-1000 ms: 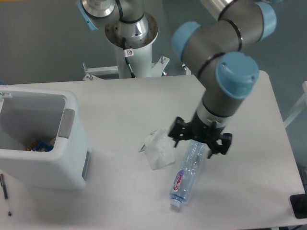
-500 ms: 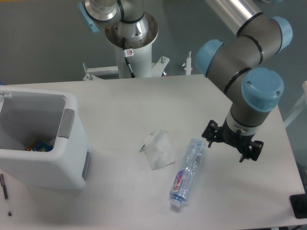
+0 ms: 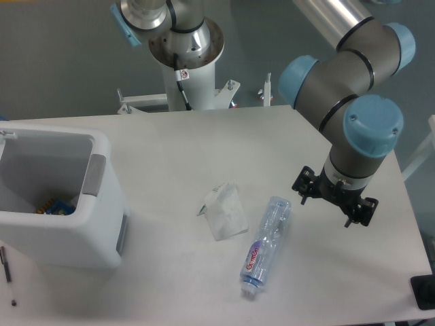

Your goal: Open the trash can

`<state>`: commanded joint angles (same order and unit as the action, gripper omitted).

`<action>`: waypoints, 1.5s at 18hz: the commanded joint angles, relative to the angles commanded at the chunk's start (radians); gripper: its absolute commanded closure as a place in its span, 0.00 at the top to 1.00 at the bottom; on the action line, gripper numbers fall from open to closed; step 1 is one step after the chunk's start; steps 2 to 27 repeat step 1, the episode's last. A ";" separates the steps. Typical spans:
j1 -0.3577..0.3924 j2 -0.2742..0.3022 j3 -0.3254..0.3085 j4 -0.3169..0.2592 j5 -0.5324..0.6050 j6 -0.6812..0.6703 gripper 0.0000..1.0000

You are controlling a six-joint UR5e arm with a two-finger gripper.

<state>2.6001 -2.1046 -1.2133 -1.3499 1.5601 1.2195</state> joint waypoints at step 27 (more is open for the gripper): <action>0.002 0.000 -0.002 0.003 0.000 0.000 1.00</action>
